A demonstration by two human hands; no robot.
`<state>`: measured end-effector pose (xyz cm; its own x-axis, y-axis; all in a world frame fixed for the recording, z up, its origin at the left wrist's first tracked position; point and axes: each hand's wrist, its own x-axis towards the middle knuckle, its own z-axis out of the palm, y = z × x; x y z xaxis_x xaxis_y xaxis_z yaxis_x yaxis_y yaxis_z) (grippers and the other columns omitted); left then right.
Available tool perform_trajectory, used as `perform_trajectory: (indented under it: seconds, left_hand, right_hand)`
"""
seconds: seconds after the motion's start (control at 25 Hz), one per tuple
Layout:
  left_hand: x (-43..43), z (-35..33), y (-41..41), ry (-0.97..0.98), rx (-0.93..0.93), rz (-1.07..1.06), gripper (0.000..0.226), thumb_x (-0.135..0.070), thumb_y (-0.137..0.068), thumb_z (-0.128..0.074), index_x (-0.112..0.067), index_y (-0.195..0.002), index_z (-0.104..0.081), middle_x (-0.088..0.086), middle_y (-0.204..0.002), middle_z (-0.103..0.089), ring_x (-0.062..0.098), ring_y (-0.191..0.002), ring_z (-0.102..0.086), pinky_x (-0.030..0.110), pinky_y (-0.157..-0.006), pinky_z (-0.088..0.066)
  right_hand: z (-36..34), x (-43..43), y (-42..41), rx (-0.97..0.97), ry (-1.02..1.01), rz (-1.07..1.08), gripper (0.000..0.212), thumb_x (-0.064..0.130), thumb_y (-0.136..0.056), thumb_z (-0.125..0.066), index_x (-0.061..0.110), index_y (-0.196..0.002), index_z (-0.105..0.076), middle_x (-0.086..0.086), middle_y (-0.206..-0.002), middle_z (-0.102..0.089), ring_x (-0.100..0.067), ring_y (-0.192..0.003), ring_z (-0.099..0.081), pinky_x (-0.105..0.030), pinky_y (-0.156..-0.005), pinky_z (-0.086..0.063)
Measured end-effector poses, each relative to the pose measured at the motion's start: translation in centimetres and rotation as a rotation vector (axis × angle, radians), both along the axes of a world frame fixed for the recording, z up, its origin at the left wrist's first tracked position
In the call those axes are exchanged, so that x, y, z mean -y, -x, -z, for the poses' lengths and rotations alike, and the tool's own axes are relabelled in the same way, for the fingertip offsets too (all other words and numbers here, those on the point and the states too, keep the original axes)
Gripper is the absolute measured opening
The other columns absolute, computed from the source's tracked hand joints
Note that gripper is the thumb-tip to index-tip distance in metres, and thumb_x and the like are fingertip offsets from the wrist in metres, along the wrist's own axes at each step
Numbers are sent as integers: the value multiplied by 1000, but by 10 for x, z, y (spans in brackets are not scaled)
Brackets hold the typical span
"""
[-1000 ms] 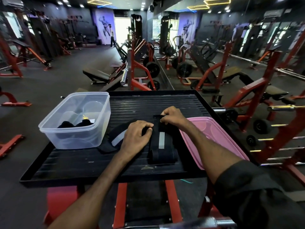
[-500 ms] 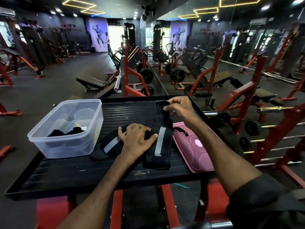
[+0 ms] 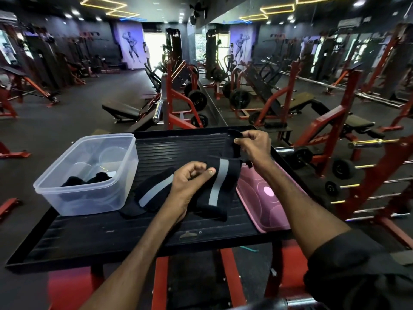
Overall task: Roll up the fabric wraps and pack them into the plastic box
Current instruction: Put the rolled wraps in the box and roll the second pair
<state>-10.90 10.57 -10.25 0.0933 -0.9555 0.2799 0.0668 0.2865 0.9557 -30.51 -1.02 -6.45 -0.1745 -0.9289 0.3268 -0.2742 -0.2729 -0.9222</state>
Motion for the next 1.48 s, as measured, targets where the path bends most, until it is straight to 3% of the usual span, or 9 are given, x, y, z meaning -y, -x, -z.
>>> perform_trajectory:
  seconds: [0.16,0.36,0.64,0.84,0.96,1.04,1.2,1.36,1.48]
  left_hand:
    - [14,-18,-13,-97,-447,77,16,-20,-77,-80,-21,-88,-69,1,-89,-70,14,-82,-63,24,-76,-51]
    - [34,-48,-23,-154,-920,285,20,-24,-88,-66,-11,-100,-75,8,-102,-77,20,-99,-73,30,-87,-59]
    - [58,-38,-26,-150,-1172,313,15,-31,-92,-65,-19,-97,-70,-1,-89,-74,15,-96,-67,40,-117,-35]
    - [55,-30,-22,-178,-1095,437,22,-35,-92,-67,-13,-91,-66,2,-90,-69,18,-99,-64,39,-116,-36]
    - [55,-35,-21,-190,-1056,447,27,-29,-90,-66,-9,-107,-70,11,-116,-65,26,-113,-61,45,-109,-46]
    - [52,-38,-17,-171,-1016,428,28,-25,-87,-63,-12,-108,-75,12,-123,-65,28,-116,-60,46,-111,-43]
    - [45,-37,-20,-259,-859,414,29,-19,-76,-70,-10,-103,-76,9,-106,-74,25,-103,-67,46,-112,-41]
    - [44,-35,-39,-258,-627,399,50,-46,-98,-46,-8,-122,-67,10,-106,-75,23,-98,-71,40,-97,-50]
    - [37,-29,-31,-222,-161,345,61,-56,-83,-72,-16,-128,-63,0,-120,-73,13,-113,-68,27,-98,-52]
  right_hand:
    - [16,20,27,-184,-137,165,6,34,-63,-72,31,-68,-72,6,-73,-72,-19,-80,-66,-49,-84,-53]
    - [18,18,38,-240,-186,323,22,25,-74,-71,26,-96,-72,4,-98,-72,-21,-100,-62,-46,-96,-40]
    - [-29,9,27,-588,-248,-255,53,3,-80,-75,22,-127,-59,-12,-120,-64,-29,-117,-61,-46,-99,-50]
    - [-98,-36,-43,-513,73,-849,71,-1,-85,-75,23,-145,-46,4,-146,-46,19,-118,-46,-6,-98,-38]
    - [-106,-39,-79,-732,143,-955,50,5,-81,-72,20,-128,-65,-3,-144,-53,-6,-133,-49,-29,-112,-41]
    - [-101,-36,-86,-741,209,-870,32,4,-78,-65,17,-106,-74,-4,-119,-70,-13,-112,-66,-44,-100,-54]
    - [-94,-31,-87,-752,410,-570,21,11,-61,-58,18,-68,-76,10,-67,-72,-1,-64,-68,-35,-71,-59]
    - [-100,-28,-79,-764,463,-232,15,16,-55,-45,11,-51,-59,6,-47,-53,-19,-58,-59,-38,-86,-38]
    - [-117,-29,-76,-734,395,-101,12,18,-58,-42,13,-47,-47,4,-49,-50,-18,-60,-51,-35,-82,-24]
